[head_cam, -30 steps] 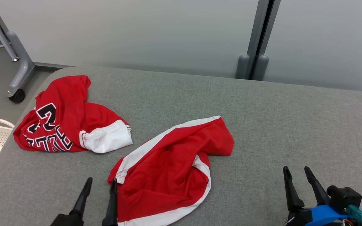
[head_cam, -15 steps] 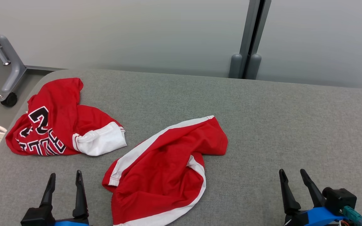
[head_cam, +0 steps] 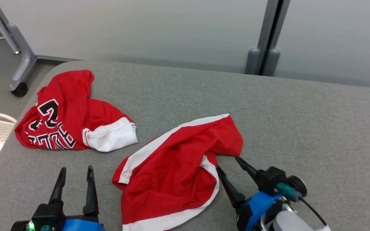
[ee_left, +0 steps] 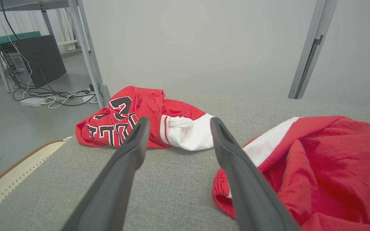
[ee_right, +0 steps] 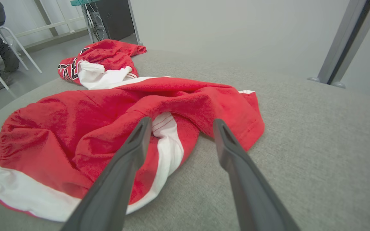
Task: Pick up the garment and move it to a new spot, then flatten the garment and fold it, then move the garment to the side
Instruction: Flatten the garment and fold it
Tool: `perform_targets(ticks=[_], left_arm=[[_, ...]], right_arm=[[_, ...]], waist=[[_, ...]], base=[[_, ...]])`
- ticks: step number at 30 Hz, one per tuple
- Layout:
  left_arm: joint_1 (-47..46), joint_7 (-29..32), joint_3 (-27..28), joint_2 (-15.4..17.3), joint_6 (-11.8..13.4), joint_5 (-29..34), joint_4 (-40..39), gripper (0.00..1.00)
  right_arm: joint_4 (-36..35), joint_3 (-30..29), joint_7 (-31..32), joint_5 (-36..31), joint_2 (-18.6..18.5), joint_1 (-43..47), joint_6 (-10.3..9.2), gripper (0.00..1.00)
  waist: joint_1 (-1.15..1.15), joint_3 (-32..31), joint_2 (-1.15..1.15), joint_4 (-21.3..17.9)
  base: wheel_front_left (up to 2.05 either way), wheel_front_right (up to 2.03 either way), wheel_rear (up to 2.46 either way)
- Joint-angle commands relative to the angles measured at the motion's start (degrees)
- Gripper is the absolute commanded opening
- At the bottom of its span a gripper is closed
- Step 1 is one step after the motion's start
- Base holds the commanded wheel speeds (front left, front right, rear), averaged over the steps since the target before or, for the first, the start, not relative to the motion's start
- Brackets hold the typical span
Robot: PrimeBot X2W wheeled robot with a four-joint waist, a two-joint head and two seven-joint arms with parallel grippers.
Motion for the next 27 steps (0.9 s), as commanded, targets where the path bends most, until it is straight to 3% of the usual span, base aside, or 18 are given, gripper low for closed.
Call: perform_targets(ticks=[1,9,10,11,17,20,27], left_arm=[[-1.07,-0.18,-0.31,-0.12,-0.13,0.27,-0.44,1.0],[-2.04,-0.18,-2.71,-0.31,0.94,-0.38,-2.28,1.0],[-2.2,-0.18,-2.95,-0.34,1.12,-0.66,-2.38,1.0],[-2.56,-0.18,-3.35,-0.34,1.49,-1.14,-2.57,1.0],[-1.89,-0.18,-3.97,-0.34,2.45,-1.95,-2.67,1.0],[-0.81,-0.17,-3.69,-0.35,2.7,-2.14,-2.72,1.0],[0.99,-0.17,-2.81,-0.35,2.84,-2.54,-2.78,1.0]], right_arm=[[3.25,2.08,0.02,0.45,-0.35,-3.26,0.03,1.0],[19.48,9.29,1.71,1.81,0.74,-14.84,0.03,1.0],[21.18,9.97,1.88,2.34,0.9,-15.57,0.03,0.75],[24.16,11.47,2.23,3.49,1.06,-16.79,0.03,0.0],[27.64,11.4,0.52,7.32,1.2,-18.43,0.03,0.0],[26.32,8.5,-0.17,10.33,0.78,-16.8,0.03,0.0],[13.09,-2.11,-0.22,15.8,-2.86,-5.19,0.03,0.0]], waist=[[0.0,0.58,-0.01,0.82],[0.0,2.59,-0.01,3.67],[0.0,2.74,-0.01,3.91],[0.0,3.02,-0.01,4.38],[0.0,2.55,-0.01,4.14],[0.0,1.68,-0.01,3.16],[0.0,-0.57,-0.01,-0.45]], base=[[0.0,0.0,0.0],[0.0,0.0,0.0],[0.0,0.0,0.0],[0.0,0.0,0.0],[0.0,0.0,0.0],[0.0,0.0,0.0],[0.0,0.0,0.0]])
